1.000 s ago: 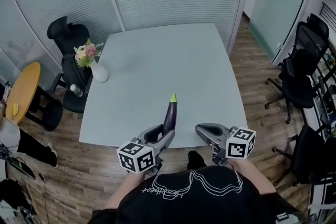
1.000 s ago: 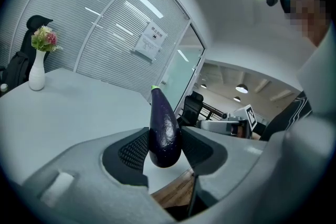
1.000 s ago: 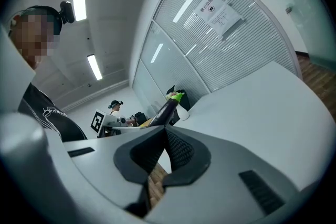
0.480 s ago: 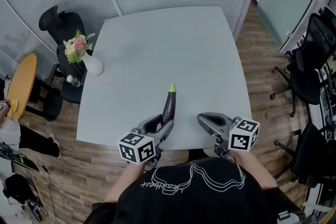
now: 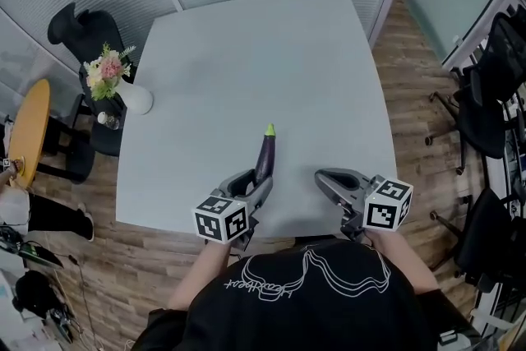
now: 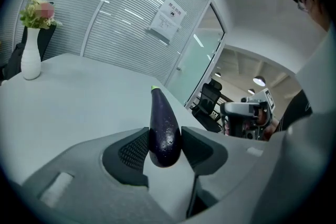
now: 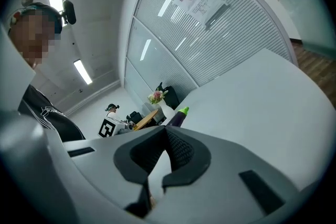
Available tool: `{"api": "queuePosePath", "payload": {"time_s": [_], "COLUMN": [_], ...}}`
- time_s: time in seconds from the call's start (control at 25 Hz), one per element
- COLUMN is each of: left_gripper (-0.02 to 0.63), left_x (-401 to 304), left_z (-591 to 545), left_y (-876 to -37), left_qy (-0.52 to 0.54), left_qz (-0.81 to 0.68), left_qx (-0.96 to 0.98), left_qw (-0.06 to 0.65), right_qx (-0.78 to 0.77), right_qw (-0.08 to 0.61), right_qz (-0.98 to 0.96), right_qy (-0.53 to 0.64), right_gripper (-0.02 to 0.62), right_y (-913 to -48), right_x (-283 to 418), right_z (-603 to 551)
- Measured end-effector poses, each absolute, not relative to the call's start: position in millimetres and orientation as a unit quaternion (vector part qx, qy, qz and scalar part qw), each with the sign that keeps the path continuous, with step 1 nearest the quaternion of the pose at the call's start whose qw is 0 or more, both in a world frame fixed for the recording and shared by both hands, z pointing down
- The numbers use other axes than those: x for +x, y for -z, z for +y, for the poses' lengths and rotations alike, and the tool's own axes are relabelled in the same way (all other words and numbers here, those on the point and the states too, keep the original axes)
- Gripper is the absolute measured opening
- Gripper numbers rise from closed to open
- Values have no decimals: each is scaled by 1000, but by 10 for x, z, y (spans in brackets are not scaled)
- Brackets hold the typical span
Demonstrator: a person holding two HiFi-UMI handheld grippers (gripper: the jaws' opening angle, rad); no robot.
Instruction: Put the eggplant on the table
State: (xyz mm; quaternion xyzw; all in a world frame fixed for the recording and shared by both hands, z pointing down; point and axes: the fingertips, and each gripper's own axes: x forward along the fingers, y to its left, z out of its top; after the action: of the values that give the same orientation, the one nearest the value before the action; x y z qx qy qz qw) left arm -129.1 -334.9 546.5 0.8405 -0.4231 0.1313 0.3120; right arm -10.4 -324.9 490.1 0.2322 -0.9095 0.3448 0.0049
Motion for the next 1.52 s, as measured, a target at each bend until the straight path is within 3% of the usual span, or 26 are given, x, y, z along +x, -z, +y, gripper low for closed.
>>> {"api": "queuePosePath", "payload": {"time_s": [0.76,1.52], "left_gripper": [199,199], "left_x": [-1298,-1240], "left_z": [-3653,-3664], "left_y": [-6411,-6690], "left_qy": [-214,-240], "left_qz": [-429,-426], "left_qx": [805,788], "left_qw": [350,373], "right_qx": [254,247], "right_qw": [31,37], "right_qz": [-887,-876], "right_qy": [-384,-412], "right_gripper": [9,9], "right_y": [-5315,-5480], "right_x": [118,143], "right_z": [-3482,-3441]}}
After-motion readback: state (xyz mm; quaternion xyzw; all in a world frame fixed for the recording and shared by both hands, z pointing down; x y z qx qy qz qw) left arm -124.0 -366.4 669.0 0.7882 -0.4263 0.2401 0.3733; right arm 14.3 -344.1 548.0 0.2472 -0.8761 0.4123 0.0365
